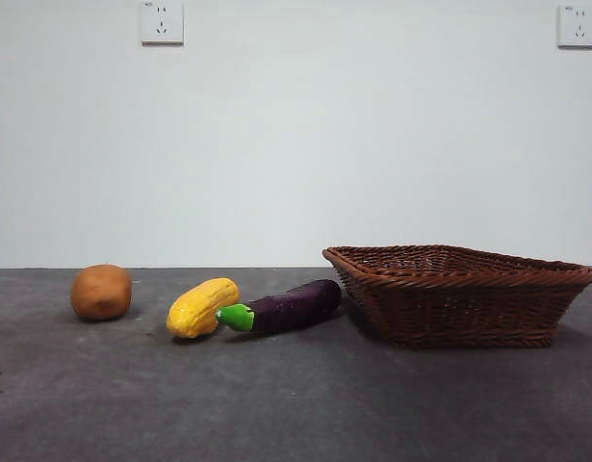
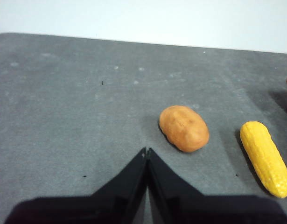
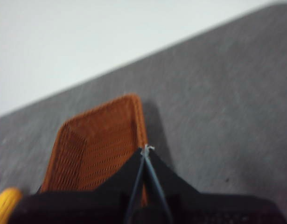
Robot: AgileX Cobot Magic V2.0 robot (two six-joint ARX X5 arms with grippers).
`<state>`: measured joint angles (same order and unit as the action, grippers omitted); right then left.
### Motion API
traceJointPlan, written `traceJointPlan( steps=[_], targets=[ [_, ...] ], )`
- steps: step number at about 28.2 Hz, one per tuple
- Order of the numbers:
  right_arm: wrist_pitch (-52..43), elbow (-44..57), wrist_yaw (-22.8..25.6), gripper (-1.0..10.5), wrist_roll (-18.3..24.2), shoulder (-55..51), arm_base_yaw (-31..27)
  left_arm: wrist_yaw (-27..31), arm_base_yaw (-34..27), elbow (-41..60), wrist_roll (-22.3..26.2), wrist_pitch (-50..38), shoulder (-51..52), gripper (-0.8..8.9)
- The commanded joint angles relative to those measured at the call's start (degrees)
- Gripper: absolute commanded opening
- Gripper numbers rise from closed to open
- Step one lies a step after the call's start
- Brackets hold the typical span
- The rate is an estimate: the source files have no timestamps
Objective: Help me put the vegetables on the table into the basket
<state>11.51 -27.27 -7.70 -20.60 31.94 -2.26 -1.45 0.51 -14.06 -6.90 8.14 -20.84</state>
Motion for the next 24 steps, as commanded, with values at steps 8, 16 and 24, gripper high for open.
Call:
traceJointPlan(
  steps=[8,16,24],
  targets=[
    [15.5,-17.27,-5.05,0.0,-4.83,20.17,0.0,-7.43,-0.09,-14.73,-1.6,3.65,-16.92,-0.04],
    [22.53,-28.3,-15.5,0.1,0.42,35.47,0.13,-22.51,-0.09,-25.81,-2.12,12.57,-31.71,-0.04],
    [35.78,-50.18,-15.26,4.8,10.84,59.3,2.36,-29.94,0.07,-34.14,-0.92,26.08,-42.16,-0.04]
  ],
)
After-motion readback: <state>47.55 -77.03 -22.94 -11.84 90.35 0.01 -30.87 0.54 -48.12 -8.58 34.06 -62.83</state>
